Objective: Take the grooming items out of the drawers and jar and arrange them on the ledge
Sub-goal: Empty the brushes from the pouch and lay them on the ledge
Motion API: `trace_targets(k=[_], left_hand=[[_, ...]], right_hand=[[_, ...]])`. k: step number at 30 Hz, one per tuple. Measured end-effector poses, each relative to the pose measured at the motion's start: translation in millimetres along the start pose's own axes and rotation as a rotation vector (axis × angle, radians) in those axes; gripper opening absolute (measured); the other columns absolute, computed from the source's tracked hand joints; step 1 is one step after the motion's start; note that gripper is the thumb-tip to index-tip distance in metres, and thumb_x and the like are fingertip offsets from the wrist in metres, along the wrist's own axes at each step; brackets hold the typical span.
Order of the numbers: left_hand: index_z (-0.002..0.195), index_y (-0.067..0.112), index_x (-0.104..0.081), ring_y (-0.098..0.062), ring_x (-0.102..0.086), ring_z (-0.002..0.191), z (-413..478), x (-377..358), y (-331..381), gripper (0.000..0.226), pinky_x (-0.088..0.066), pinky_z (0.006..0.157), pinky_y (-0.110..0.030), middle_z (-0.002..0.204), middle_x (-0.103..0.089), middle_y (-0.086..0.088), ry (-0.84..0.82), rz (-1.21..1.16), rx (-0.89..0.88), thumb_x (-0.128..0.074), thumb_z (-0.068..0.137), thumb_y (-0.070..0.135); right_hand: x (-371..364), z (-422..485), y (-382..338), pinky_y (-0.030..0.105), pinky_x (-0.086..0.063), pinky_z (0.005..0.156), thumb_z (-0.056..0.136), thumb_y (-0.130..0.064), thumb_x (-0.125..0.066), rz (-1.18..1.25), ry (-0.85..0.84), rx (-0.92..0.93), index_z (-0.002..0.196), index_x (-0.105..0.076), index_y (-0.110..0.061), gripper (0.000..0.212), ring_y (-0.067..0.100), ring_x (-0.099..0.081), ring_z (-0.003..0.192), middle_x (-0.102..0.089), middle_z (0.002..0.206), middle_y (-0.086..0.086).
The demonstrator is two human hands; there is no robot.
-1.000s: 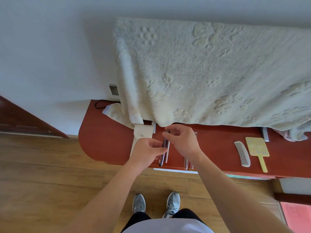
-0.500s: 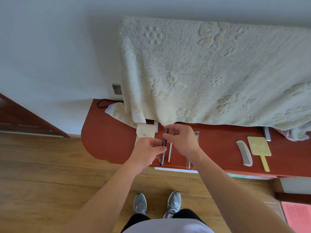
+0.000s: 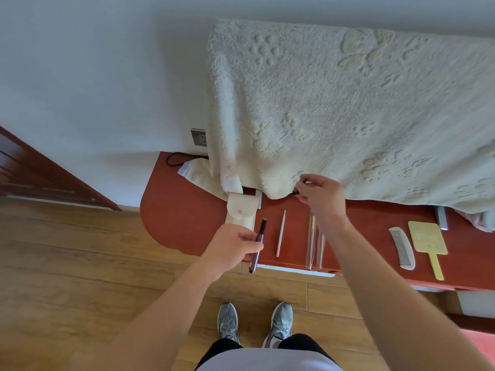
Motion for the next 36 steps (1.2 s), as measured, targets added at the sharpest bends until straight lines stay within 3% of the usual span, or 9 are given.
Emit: trace_targets(k=[3,8,17,24,27,30,32,36], left_hand=[[0.088,0.015,-0.08,-0.018,-0.075,0.084,3,6,-9,0.01,-0.059,0.089,-0.038,0.084,-0.077,-0.002,0.08,-0.132,0.006,-0.071,0.087,0.013],[0.095,0.005,-0.077,-0.028,-0.075,0.085,18,12,7,0.01,-0.06,0.086,-0.048,0.088,-0.076,-0.012,0.113,-0.234,-0.013,-0.072,0.086,0.005],[0.094,0.006,-0.077,-0.028,-0.074,0.086,23,17,8,0.01,-0.06,0.085,-0.048,0.089,-0.077,-0.012,0.136,-0.229,-0.012,-0.073,0.085,0.007],[0.092,0.009,-0.078,-0.027,-0.074,0.087,18,21,1,0.009,-0.06,0.087,-0.046,0.09,-0.077,-0.01,0.147,-0.231,0.014,-0.073,0.086,0.007],[0.093,0.008,-0.078,-0.027,-0.074,0.086,17,22,0,0.009,-0.06,0.085,-0.045,0.09,-0.077,-0.011,0.155,-0.239,0.015,-0.072,0.086,0.006],[0.094,0.007,-0.077,-0.026,-0.075,0.086,18,24,-4,0.01,-0.06,0.085,-0.045,0.09,-0.077,-0.01,0.16,-0.24,0.029,-0.072,0.086,0.007],[0.094,0.009,-0.078,-0.025,-0.074,0.087,21,25,-9,0.01,-0.06,0.087,-0.046,0.091,-0.077,-0.008,0.161,-0.228,0.038,-0.072,0.085,0.009],[0.096,0.012,-0.077,-0.021,-0.075,0.087,25,28,-17,0.011,-0.06,0.087,-0.044,0.09,-0.077,-0.003,0.19,-0.202,0.061,-0.072,0.086,0.012]], right_hand=[[-1,3,-2,0.028,-0.059,0.072,0.084,-0.005,-0.069,-0.117,-0.071,0.032,0.102,-0.073,-0.01,0.019,0.016,-0.07,0.071,-0.074,0.076,0.004],[-23,-12,15,0.034,-0.06,0.082,0.084,-0.007,-0.069,-0.123,-0.145,0.038,0.082,-0.069,-0.031,0.024,0.013,-0.07,0.072,-0.074,0.072,-0.002],[-23,-8,23,0.036,-0.06,0.082,0.083,-0.013,-0.073,-0.134,-0.161,0.047,0.106,-0.07,-0.021,0.024,0.02,-0.073,0.077,-0.075,0.074,-0.004],[-31,1,48,0.042,-0.06,0.08,0.081,-0.017,-0.076,-0.218,-0.191,0.045,0.101,-0.069,-0.024,0.023,0.019,-0.072,0.075,-0.075,0.075,-0.003],[-36,11,60,0.033,-0.057,0.074,0.081,-0.023,-0.076,-0.325,-0.185,0.046,0.107,-0.071,-0.024,0.027,0.011,-0.07,0.074,-0.074,0.075,-0.007],[-45,20,70,0.015,-0.043,0.059,0.083,-0.024,-0.073,-0.449,-0.192,0.077,0.111,-0.071,-0.024,0.028,0.003,-0.064,0.069,-0.07,0.074,-0.011],[-52,25,78,0.013,-0.037,0.056,0.084,-0.024,-0.072,-0.509,-0.204,0.092,0.114,-0.071,-0.023,0.03,0.0,-0.059,0.066,-0.067,0.074,-0.012],[-65,36,100,0.012,-0.04,0.061,0.086,-0.024,-0.07,-0.598,-0.239,0.079,0.12,-0.068,-0.021,0.034,0.0,-0.058,0.074,-0.065,0.083,-0.013]])
Point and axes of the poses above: each hand's wrist, its own z-axis towards the middle knuckle, its own x-axis out of the back of the hand, y = z × x, the point moved 4 cm from there along z, towards the middle knuckle
